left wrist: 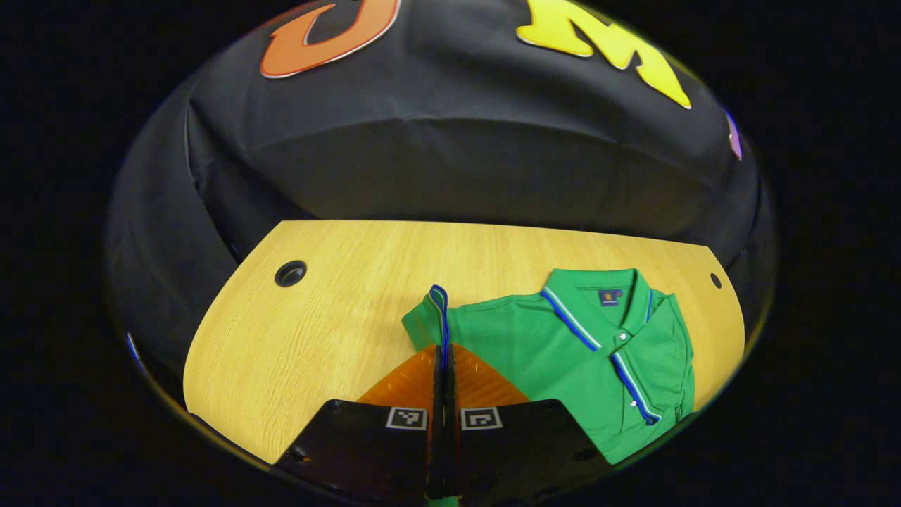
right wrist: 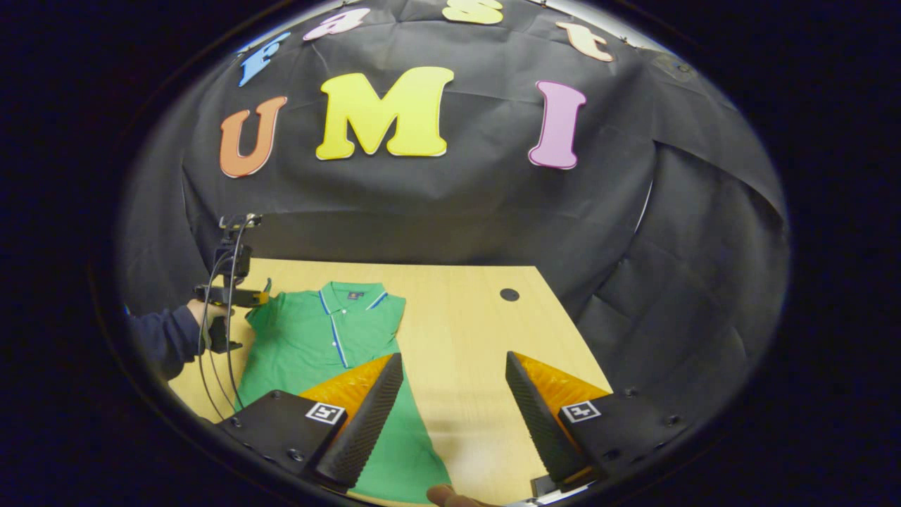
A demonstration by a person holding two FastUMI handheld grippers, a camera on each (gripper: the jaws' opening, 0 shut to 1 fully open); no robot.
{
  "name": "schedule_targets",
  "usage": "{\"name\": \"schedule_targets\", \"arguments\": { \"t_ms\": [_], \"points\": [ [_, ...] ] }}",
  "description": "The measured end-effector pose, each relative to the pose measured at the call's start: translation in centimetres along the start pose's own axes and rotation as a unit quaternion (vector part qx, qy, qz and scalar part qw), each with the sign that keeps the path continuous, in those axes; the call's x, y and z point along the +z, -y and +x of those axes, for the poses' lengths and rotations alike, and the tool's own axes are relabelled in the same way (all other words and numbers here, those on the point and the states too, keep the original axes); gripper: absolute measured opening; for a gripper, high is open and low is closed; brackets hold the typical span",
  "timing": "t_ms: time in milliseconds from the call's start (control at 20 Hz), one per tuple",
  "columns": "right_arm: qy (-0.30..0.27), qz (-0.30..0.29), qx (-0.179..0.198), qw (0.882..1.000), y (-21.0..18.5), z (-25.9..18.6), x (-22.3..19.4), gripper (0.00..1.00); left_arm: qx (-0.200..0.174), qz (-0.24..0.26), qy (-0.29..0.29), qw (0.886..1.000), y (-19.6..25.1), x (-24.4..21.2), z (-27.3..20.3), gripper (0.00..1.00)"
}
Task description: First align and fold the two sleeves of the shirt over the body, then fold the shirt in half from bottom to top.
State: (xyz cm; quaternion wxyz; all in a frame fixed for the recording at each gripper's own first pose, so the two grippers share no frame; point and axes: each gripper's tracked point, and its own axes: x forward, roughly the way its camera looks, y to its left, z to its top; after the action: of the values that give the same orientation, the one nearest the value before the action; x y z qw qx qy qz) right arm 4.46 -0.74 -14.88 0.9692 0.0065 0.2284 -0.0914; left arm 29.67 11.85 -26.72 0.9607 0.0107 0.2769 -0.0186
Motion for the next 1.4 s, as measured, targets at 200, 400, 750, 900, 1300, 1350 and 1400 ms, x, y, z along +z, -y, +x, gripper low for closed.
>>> {"name": "schedule_targets", "arguments": {
  "t_ms": [200,400,750,900,1300,1350,1400],
  "points": [
    [-0.011,0.004,-0.003,1.000,1.1,-0.8,-1.1,0.95,-0.030,0.035,0.003,0.999,4.9,0.2,-0.1,0.04],
    [-0.022,0.019,-0.017,0.999,2.2,-1.0,-2.2,0.95,-0.058,0.061,-0.007,0.996,9.5,-1.0,-0.2,0.03],
    [-0.036,0.042,-0.042,0.998,5.1,-1.1,-4.2,0.95,-0.083,0.111,-0.026,0.990,14.3,-3.5,0.5,0.04],
    [-0.044,0.048,-0.046,0.997,6.0,-1.2,-5.0,0.95,-0.077,0.116,-0.037,0.990,14.8,-4.5,0.5,0.04],
    [-0.053,0.041,-0.024,0.997,6.5,-0.4,-6.0,0.95,-0.115,0.060,-0.046,0.990,16.5,-5.1,-2.5,0.73],
    [-0.058,0.039,-0.018,0.997,6.3,-0.2,-6.3,0.95,-0.113,0.053,-0.048,0.991,16.3,-5.3,-3.0,0.82],
    [-0.062,0.036,-0.011,0.997,6.0,0.0,-6.6,0.95,-0.107,0.047,-0.051,0.992,15.9,-5.6,-3.5,0.90]
  ]
}}
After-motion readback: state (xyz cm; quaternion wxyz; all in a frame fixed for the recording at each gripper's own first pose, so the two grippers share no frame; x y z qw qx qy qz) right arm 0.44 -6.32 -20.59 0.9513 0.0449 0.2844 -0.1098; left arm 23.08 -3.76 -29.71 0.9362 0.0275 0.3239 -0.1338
